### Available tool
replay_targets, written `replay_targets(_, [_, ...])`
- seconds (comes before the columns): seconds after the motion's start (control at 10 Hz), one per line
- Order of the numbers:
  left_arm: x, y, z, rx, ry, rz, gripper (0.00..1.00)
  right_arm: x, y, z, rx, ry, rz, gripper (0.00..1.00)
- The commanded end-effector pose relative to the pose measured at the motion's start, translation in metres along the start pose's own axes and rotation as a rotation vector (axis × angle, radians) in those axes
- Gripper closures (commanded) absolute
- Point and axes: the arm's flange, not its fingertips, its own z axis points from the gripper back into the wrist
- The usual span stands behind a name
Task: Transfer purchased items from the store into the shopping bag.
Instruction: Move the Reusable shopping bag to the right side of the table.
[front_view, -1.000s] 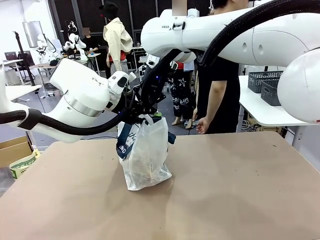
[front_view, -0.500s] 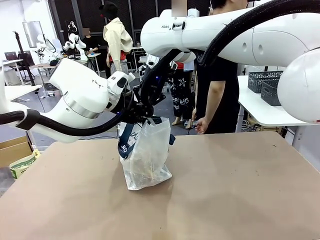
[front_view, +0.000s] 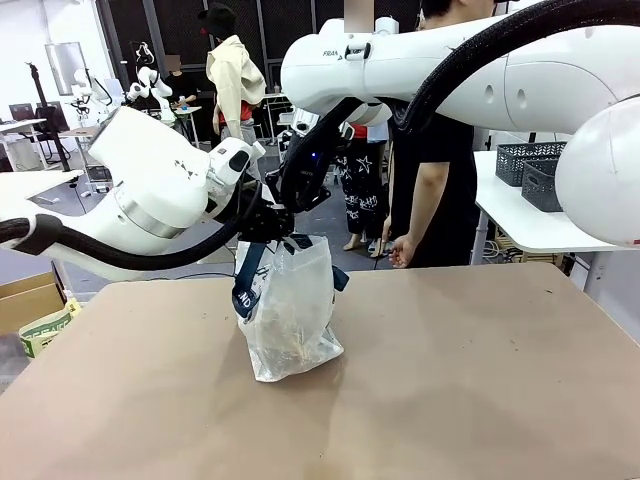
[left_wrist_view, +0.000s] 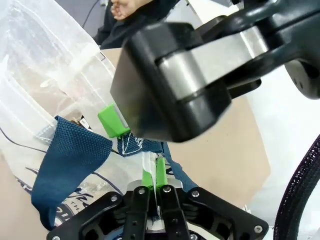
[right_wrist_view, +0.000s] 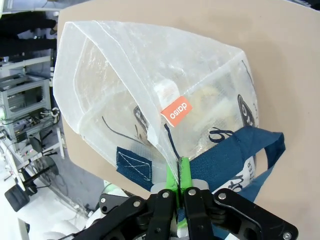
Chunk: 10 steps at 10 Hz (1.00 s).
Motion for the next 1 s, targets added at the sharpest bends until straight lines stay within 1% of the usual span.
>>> replay_targets(0.0, [0.006,-0.008,0.025,0.039,0.014,0.006,1.00,0.002,-0.004,0.001,0.022,0.024,0.012,1.00])
replay_targets(0.3, [0.006,-0.004,0.042,0.064,0.049,-0.007,1.00,0.003,-0.004,0.001,0.017,0.022,0.015,1.00])
replay_targets(0.4, [0.005,-0.004,0.045,0.061,0.070,-0.021,1.00,0.004,-0.007,0.001,0.023,0.025,0.039,1.00])
replay_targets(0.5, [0.004,-0.003,0.046,0.069,0.081,-0.048,1.00,0.005,-0.012,0.003,0.046,0.030,0.091,1.00])
replay_targets(0.6, [0.004,-0.002,0.047,0.077,0.082,-0.048,1.00,-0.005,0.009,-0.001,0.028,0.022,0.012,1.00])
replay_targets(0.7, [0.002,0.000,0.027,0.055,0.066,-0.038,1.00,-0.005,0.009,-0.001,0.028,0.022,0.012,1.00])
replay_targets(0.9, [0.002,0.000,0.027,0.055,0.066,-0.038,1.00,-0.005,0.009,-0.001,0.028,0.022,0.012,1.00])
